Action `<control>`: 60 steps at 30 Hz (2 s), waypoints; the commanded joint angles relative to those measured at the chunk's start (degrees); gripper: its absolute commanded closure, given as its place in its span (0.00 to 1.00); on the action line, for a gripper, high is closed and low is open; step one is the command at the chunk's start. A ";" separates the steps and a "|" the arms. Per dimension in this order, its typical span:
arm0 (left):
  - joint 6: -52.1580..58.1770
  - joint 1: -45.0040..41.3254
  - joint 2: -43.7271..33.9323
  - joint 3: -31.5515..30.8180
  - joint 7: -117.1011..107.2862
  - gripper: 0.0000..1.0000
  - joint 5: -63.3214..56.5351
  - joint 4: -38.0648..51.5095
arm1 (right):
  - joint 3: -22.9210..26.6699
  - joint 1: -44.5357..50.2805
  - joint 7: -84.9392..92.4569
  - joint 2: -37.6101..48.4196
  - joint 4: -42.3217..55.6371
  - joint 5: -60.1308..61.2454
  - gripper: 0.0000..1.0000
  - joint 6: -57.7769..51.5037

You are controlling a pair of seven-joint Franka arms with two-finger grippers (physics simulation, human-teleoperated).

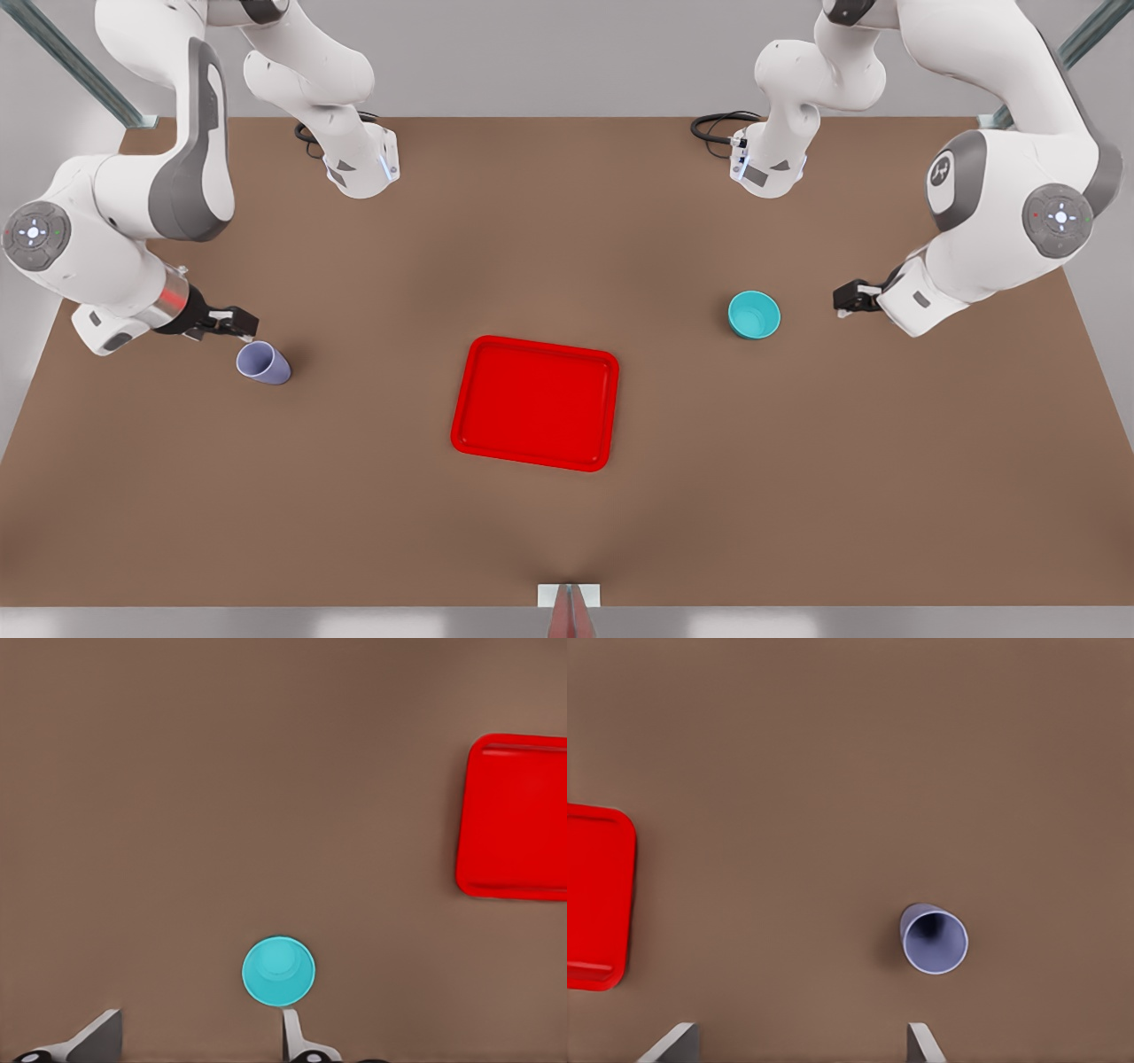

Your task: Place the bowl on the tray with the left arm and the cup on the tray with the right arm

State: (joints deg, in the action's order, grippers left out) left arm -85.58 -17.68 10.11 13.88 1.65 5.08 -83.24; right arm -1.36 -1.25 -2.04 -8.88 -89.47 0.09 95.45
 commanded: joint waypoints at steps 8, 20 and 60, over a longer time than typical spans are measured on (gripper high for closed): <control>-29.45 6.07 -0.97 1.24 20.41 0.00 10.47 -43.23 | 0.04 -0.06 -0.06 -0.08 -0.09 0.00 0.00 0.35; -41.94 3.26 2.37 -0.43 23.58 0.00 19.00 -53.08 | -0.05 -0.15 0.02 -0.44 0.26 0.00 0.00 0.44; -42.56 -7.37 18.36 -17.48 -32.14 0.79 27.88 -20.92 | -0.05 -0.42 0.11 -1.23 0.70 0.09 0.00 1.14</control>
State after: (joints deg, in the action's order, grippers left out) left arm -128.07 -25.55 29.68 -3.59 -32.40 26.11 -102.34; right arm -1.40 -1.74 -1.93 -10.19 -88.72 0.18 96.59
